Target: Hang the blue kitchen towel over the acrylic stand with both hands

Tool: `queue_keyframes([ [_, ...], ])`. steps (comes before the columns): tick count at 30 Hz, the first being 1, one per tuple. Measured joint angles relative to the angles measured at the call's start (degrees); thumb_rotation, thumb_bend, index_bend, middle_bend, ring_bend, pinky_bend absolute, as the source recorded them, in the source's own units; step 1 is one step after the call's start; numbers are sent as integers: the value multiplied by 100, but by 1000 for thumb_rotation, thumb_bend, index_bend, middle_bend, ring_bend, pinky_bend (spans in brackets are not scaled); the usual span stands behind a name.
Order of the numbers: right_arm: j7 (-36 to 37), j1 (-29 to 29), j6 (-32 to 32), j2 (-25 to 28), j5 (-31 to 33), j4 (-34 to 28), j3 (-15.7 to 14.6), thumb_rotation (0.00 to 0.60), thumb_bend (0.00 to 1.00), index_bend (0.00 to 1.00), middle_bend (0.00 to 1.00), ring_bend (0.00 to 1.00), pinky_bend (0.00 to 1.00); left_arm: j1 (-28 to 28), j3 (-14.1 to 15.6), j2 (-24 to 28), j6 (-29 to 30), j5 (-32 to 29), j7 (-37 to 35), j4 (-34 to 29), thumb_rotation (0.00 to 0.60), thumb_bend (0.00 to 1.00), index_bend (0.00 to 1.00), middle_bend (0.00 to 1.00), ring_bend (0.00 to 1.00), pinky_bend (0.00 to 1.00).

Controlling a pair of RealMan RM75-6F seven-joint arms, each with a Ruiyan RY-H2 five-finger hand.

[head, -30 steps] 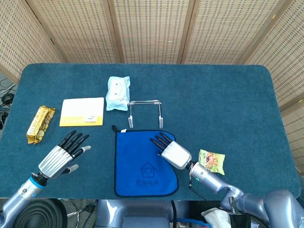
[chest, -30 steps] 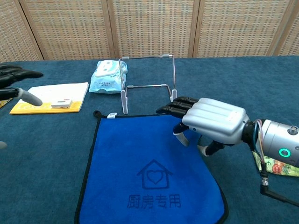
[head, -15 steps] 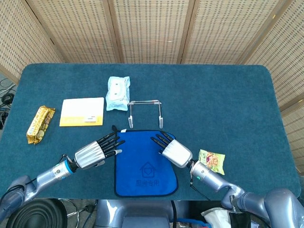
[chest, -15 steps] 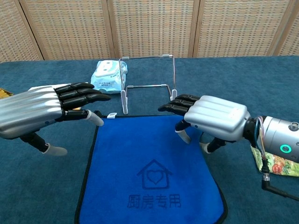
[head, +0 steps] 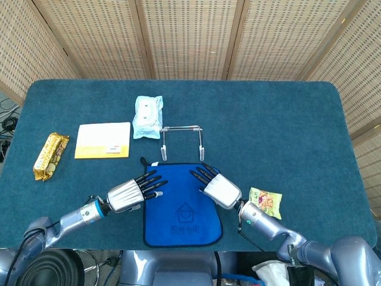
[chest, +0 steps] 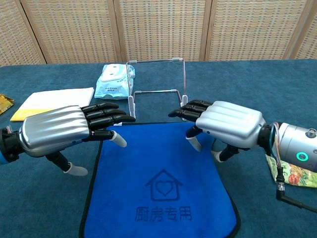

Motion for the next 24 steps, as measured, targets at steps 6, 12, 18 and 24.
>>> queue_keyframes([
  [6,80,-23,28,-39,4,74,-21,600,440,649,52,0,0,-115,106,-188,-82,-104,-78,201,600,4,260,0,0,0],
  [12,176,-34,41,-56,8,191,-44,600,440,650,52,0,0,-192,229,-308,-137,-173,-107,374,600,6,260,0,0,0],
  [18,278,-59,89,-77,-27,296,-101,600,440,650,51,0,0,-195,292,-408,-132,-304,-131,486,600,8,262,0,0,0],
  [24,315,-66,107,-86,-33,318,-111,600,441,652,52,0,0,-220,327,-454,-126,-358,-132,533,600,79,291,0,0,0],
])
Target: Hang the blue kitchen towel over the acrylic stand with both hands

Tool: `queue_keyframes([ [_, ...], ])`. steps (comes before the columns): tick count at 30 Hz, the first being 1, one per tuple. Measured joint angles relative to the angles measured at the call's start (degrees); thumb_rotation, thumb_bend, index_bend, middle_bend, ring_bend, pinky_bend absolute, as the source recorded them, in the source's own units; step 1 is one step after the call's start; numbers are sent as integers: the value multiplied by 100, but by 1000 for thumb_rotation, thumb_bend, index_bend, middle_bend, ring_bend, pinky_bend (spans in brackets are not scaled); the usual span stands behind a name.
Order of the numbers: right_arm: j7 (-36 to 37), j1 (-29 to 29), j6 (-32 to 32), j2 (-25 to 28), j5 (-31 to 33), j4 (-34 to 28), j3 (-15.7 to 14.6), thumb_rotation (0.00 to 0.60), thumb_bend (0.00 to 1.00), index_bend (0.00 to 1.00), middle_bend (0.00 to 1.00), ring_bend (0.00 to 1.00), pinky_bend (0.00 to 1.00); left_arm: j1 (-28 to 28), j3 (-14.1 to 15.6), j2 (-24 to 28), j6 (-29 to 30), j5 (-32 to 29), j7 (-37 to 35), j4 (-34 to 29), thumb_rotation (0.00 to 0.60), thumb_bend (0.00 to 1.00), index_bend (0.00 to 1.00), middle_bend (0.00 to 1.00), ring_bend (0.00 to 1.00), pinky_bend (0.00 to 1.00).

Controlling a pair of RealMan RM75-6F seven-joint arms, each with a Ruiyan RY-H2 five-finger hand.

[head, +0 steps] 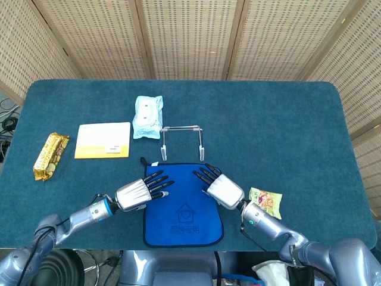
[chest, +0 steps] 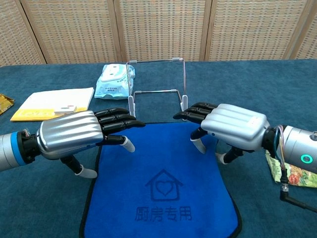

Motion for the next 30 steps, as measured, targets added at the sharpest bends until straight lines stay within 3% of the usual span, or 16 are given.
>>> queue_keyframes([
  [9,-44,2,34,26,-32,-78,-12,600,445,654,51,0,0,-61,87,-6,-42,-65,36,-13,600,207,323,0,0,0],
  [30,-85,-24,74,173,-5,-225,13,600,448,658,52,0,0,-230,156,14,-116,-231,137,-207,600,321,365,0,0,0],
])
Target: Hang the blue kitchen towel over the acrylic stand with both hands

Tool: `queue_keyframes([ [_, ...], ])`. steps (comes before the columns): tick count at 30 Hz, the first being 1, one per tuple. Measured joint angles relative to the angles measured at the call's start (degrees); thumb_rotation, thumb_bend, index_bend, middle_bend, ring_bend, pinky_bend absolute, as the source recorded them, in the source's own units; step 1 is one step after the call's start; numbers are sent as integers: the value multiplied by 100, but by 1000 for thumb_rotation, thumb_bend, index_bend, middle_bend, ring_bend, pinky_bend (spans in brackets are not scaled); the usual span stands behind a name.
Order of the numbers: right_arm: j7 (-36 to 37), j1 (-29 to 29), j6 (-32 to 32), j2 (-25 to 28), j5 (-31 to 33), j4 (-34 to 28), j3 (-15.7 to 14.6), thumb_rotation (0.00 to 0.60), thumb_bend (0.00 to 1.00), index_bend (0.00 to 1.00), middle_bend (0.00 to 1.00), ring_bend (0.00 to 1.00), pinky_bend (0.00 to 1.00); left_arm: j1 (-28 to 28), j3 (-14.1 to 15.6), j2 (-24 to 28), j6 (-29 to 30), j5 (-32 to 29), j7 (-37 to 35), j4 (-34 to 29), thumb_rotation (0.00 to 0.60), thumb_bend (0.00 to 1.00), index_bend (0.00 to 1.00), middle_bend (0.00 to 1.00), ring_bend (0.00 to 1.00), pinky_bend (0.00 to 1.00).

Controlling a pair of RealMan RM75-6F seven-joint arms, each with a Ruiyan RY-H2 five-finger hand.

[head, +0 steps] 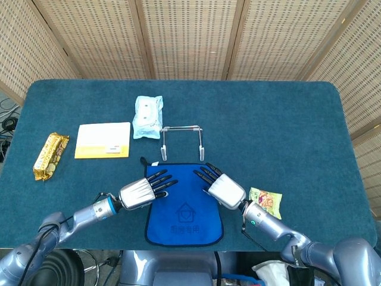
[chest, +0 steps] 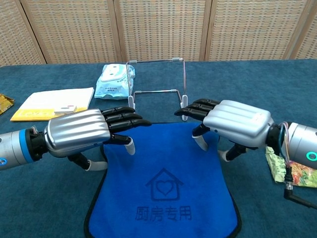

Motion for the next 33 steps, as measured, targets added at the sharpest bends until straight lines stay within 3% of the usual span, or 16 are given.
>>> queue_keyframes([
  [7,-6,-6,9,26,-9,-15,-7,600,448,658,52,0,0,-41,24,-23,-25,-20,23,-53,600,428,410,0,0,0],
  [18,-19,-23,-10,61,5,-44,-14,600,446,659,52,0,0,10,57,-34,133,-51,62,-30,600,505,723,0,0,0],
  [33,-182,-32,156,358,29,-487,132,600,446,660,51,0,0,87,-157,64,489,-278,26,-133,600,516,747,0,0,0],
])
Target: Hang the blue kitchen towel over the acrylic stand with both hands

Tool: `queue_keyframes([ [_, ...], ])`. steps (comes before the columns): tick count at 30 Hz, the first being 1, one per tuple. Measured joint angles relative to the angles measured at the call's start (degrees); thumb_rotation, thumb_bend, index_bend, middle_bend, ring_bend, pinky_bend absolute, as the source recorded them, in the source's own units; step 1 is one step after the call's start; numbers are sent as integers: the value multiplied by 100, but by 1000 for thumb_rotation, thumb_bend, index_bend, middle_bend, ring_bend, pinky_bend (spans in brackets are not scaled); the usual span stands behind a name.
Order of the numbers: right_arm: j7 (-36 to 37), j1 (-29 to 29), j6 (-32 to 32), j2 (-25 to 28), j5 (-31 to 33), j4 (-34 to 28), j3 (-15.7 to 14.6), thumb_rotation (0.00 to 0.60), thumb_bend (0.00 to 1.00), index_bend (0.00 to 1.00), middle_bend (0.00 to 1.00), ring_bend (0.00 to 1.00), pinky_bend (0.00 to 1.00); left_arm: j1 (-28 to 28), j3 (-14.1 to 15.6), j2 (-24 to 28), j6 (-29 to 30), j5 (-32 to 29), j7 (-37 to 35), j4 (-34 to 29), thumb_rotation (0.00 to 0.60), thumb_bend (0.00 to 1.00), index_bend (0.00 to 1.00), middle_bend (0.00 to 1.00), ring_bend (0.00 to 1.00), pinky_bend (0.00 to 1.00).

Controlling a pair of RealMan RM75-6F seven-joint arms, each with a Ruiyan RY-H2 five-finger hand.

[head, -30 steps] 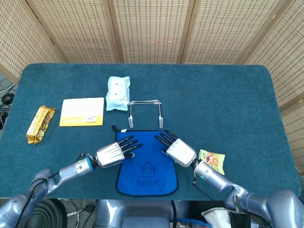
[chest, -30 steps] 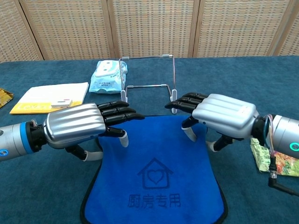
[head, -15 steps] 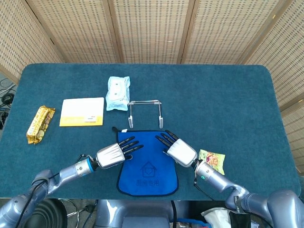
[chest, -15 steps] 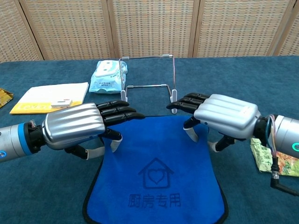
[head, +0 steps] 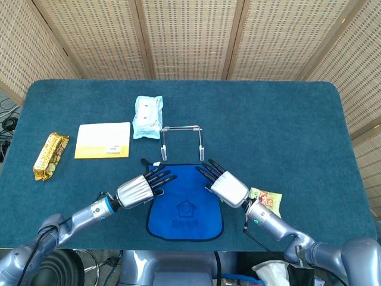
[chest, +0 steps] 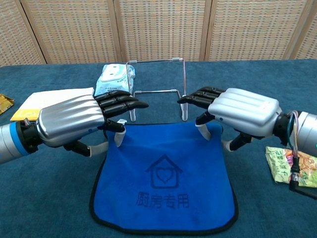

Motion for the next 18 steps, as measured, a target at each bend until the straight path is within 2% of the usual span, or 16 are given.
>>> queue_keyframes([
  [10,-503,106,103,625,22,-1121,329,600,446,663,51,0,0,-37,-426,467,543,-234,159,-761,600,518,748,0,0,0],
  [18,-1071,342,-147,1202,565,-2131,1053,600,446,663,52,0,0,-276,-865,1216,542,-429,629,-1875,600,518,748,0,0,0],
])
